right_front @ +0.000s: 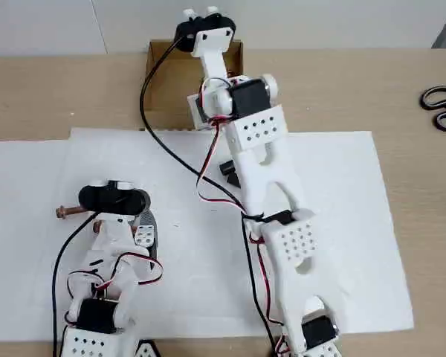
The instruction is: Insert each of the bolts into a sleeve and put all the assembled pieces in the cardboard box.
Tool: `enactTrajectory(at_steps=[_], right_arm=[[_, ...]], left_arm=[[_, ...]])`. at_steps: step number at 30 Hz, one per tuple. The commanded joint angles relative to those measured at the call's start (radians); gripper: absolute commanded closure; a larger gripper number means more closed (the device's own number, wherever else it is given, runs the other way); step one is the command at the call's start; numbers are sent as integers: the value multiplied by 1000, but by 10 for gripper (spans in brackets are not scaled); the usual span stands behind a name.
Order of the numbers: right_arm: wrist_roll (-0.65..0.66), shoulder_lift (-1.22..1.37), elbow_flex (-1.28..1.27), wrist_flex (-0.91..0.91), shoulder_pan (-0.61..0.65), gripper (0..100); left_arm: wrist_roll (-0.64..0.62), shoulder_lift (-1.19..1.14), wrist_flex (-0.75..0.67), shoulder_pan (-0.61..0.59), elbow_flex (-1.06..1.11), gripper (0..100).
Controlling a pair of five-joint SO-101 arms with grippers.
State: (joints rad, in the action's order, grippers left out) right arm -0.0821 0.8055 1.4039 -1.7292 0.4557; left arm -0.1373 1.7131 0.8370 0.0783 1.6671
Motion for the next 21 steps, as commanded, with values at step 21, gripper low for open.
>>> enactTrajectory(at_steps=[21], right_arm=[[618, -383, -789, 1, -85, 812]], left_arm=[[-2, 11, -26, -8, 4, 994]])
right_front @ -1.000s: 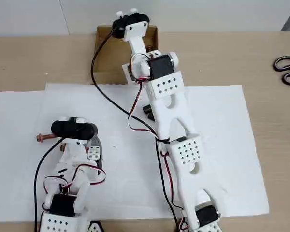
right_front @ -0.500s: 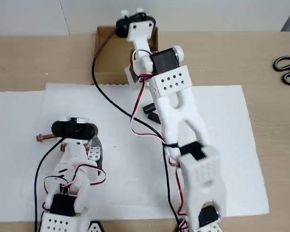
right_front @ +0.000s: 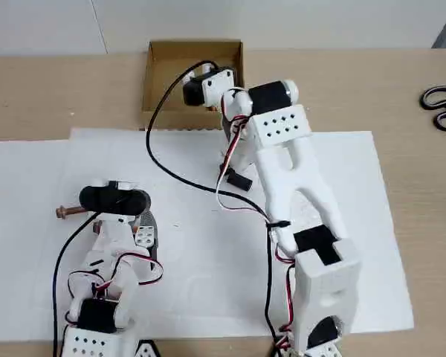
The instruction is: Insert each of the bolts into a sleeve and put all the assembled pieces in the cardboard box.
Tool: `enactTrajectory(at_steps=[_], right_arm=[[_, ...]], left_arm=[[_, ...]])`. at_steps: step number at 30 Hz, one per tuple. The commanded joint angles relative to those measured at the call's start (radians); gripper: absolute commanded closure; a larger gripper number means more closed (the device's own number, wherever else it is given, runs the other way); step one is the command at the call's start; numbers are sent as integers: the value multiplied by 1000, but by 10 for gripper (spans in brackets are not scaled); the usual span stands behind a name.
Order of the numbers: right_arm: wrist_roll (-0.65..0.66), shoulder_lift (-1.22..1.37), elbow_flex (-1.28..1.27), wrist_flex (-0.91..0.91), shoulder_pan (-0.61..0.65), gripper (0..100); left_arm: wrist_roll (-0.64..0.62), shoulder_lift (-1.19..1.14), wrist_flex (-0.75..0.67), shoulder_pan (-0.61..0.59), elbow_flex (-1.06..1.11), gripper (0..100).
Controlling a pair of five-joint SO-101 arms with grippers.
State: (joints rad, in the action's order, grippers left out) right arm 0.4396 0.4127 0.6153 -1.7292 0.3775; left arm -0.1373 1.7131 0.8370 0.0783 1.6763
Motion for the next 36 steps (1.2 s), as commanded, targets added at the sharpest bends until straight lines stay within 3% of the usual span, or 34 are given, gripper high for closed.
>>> enactTrajectory(at_steps=[1, 17, 36], right_arm=[[114, 27, 0, 1, -4, 812], [146, 134, 0, 21, 62, 812], [147, 272, 0, 116, 56, 812]], left_arm=[[-2, 11, -26, -8, -5, 994], [-2, 11, -26, -8, -5, 994], [-2, 11, -26, -8, -5, 994]])
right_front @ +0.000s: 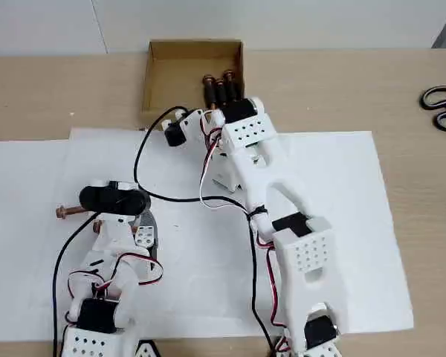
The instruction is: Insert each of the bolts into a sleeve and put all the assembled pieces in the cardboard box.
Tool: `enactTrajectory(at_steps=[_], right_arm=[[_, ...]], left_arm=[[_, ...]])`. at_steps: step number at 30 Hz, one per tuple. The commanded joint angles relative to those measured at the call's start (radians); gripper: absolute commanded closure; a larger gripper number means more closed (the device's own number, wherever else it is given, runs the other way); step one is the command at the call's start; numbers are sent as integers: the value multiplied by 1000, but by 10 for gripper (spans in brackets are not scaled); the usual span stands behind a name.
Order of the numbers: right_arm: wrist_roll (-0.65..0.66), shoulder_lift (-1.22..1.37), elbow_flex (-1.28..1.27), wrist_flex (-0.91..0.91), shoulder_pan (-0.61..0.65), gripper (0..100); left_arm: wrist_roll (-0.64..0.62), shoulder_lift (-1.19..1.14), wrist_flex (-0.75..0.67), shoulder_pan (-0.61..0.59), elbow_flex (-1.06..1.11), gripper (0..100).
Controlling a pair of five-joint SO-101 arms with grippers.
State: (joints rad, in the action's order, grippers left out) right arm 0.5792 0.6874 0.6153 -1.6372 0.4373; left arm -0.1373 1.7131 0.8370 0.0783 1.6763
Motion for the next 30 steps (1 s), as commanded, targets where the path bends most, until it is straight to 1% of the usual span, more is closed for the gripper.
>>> enactTrajectory(at_steps=[1, 6, 7, 11, 13, 17, 22, 27, 30], right_arm=[[8, 5, 0, 27, -4, 812], [6, 42, 0, 28, -5, 815], [6, 51, 0, 28, -5, 827], [0, 87, 0, 25, -22, 944], [0, 102, 0, 18, -35, 987], [0, 113, 0, 16, -61, 989], [2, 94, 6, 16, -64, 989], [-9, -44, 6, -64, -42, 989], [-66, -140, 5, -73, -44, 989]], left_arm=[[-2, 11, -26, -8, -5, 994], [-2, 11, -26, -8, -5, 994], [-2, 11, -26, -8, -5, 994], [-2, 11, -26, -8, -5, 994], [-2, 11, -26, -8, -5, 994], [-2, 11, -26, -9, -5, 994], [-2, 11, -26, -9, -5, 994], [-2, 11, -26, -9, -5, 994], [-2, 11, -26, -9, -5, 994]])
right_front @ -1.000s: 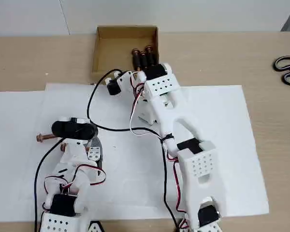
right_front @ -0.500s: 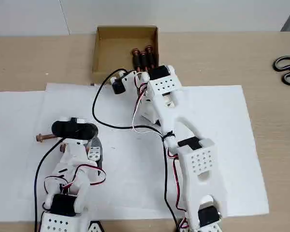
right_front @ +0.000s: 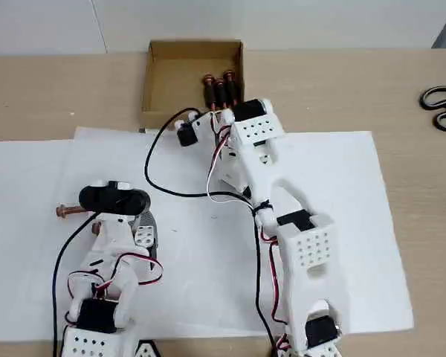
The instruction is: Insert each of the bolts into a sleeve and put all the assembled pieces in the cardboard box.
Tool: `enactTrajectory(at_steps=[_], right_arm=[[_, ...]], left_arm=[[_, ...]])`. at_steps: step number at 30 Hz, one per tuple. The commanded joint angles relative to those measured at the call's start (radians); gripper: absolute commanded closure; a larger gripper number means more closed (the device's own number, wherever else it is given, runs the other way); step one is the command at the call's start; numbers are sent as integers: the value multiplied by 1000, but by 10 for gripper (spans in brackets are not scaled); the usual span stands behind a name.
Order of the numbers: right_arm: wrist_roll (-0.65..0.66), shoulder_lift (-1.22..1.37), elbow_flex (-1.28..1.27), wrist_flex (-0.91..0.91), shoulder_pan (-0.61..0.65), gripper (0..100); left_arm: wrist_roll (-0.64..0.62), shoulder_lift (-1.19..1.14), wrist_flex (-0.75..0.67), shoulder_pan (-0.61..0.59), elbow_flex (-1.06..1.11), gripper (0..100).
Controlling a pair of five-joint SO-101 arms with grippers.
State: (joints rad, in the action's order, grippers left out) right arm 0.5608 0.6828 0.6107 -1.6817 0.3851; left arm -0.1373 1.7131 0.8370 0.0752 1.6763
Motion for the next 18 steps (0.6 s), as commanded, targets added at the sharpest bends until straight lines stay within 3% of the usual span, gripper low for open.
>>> enactTrajectory(at_steps=[1, 10, 18], right_arm=[[-71, -166, 9, -38, 7, 989], [-327, -298, -20, -59, -35, 996], [-586, -466, -264, -58, -148, 996]], left_arm=[[-2, 11, -26, -6, -5, 994], [3, 11, -26, -5, -5, 994], [2, 11, -26, 0, -7, 994]])
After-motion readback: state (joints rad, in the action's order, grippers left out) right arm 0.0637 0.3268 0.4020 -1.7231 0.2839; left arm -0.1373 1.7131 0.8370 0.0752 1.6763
